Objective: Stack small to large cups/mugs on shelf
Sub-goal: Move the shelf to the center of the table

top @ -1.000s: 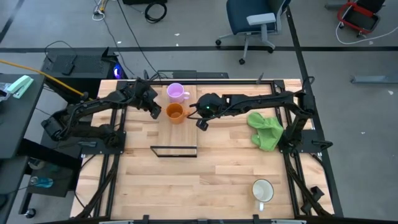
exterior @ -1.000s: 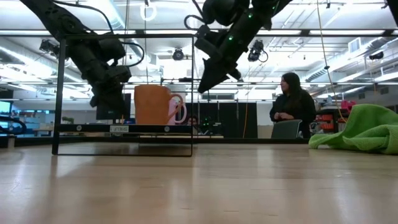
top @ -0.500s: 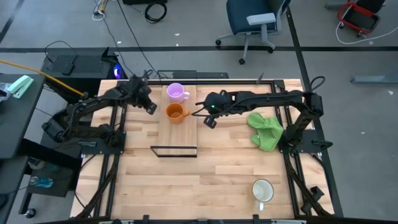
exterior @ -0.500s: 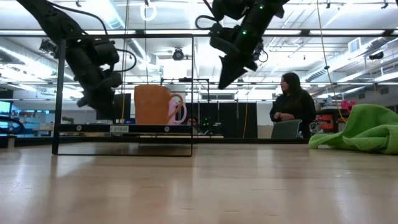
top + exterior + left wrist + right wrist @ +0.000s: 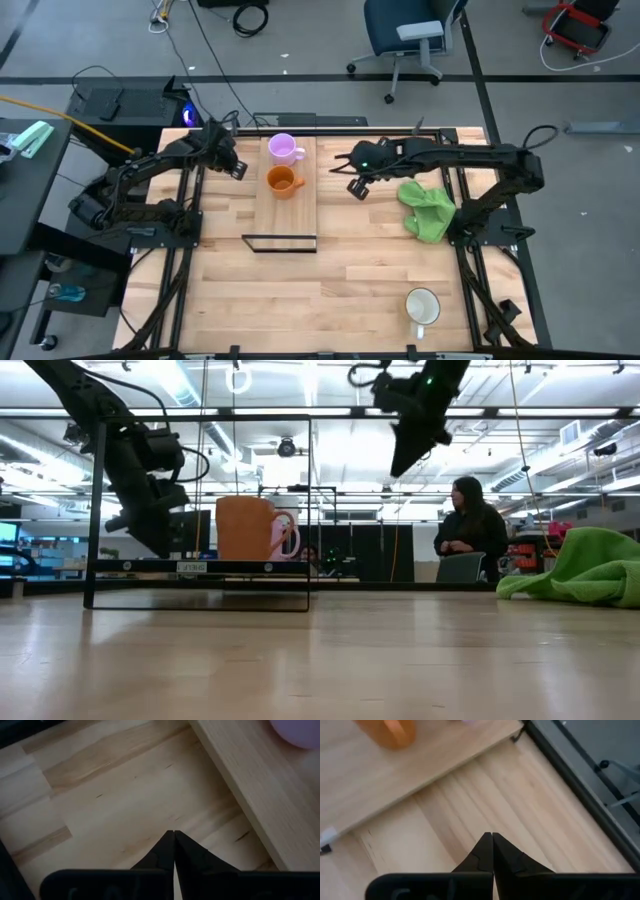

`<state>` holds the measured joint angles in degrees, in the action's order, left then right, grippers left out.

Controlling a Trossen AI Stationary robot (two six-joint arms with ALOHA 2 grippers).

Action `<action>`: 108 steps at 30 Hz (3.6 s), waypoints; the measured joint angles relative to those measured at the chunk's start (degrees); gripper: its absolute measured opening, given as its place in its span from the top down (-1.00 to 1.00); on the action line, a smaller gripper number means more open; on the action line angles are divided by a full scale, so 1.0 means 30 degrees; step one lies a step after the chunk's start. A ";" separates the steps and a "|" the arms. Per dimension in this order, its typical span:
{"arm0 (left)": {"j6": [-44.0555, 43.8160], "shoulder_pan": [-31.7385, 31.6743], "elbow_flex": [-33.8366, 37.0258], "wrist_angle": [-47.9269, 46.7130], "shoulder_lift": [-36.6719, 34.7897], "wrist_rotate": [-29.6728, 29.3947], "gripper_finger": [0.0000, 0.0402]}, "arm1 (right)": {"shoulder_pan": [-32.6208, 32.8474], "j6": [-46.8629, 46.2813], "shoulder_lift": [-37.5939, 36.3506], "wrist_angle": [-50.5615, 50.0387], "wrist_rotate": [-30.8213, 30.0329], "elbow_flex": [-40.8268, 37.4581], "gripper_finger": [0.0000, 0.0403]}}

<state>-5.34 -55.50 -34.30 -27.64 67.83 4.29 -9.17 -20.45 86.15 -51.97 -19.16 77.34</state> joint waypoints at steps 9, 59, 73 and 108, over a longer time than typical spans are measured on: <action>-0.0444 0.0049 -0.0002 -0.0036 0.0000 0.0000 0.88 | 0.0525 -0.2013 -0.2458 0.0639 -0.1028 -0.2943 0.98; -0.4035 0.2181 0.2862 0.5707 0.2047 0.2018 0.89 | -0.2031 -0.2600 0.5893 1.9321 0.6357 -0.7639 0.93; -0.4643 0.3735 0.2862 0.6165 0.2149 0.2030 0.88 | -0.2025 -0.2442 0.7032 1.9396 0.6982 -0.6652 0.97; -0.5509 0.5433 0.2862 0.6768 0.2164 0.1822 0.91 | -0.1397 -0.2621 0.7583 2.0548 0.7314 -0.6659 0.99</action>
<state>-21.87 -39.20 -25.71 -7.33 74.32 9.76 -13.36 -28.32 108.90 9.67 2.79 57.36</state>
